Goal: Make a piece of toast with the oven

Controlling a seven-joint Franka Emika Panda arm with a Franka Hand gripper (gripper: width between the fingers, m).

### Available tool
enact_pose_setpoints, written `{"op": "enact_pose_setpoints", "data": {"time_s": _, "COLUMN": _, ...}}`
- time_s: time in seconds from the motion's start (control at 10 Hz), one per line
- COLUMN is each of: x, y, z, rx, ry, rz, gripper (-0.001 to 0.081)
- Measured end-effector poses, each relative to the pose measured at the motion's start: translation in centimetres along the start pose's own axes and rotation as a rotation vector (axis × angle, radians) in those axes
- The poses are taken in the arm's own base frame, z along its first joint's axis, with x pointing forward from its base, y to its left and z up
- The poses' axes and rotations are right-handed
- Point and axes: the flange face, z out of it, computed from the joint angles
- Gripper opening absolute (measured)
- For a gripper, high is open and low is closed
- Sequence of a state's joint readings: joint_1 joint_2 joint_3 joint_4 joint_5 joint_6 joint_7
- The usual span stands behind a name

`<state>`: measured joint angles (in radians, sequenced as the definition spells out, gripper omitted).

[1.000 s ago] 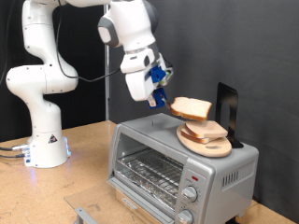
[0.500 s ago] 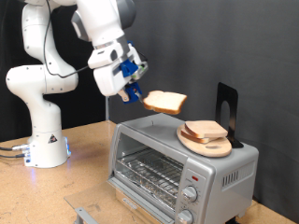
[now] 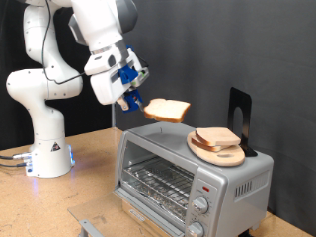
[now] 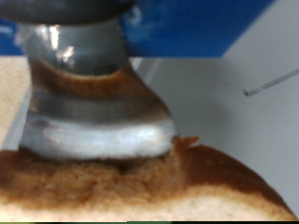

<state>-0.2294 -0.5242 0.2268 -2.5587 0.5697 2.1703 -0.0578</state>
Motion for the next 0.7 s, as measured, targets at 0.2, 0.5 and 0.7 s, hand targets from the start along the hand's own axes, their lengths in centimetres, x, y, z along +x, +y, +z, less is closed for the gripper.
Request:
{"op": "enact_pose_setpoints", "data": {"time_s": 0.2, "x": 0.0, "y": 2.6, "z": -0.8, "rx": 0.014, "ry": 0.013, "rz": 0.018, "gripper": 0.0391}}
{"op": "enact_pose_setpoints", "data": {"time_s": 0.5, "x": -0.2, "y": 4.9, "z": -2.3, "rx": 0.05, "ry": 0.017, "rz": 0.036, "gripper": 0.0391}}
{"op": "enact_pose_setpoints", "data": {"time_s": 0.7, "x": -0.3, "y": 4.9, "z": -2.0, "rx": 0.046, "ry": 0.011, "rz": 0.034, "gripper": 0.0391}}
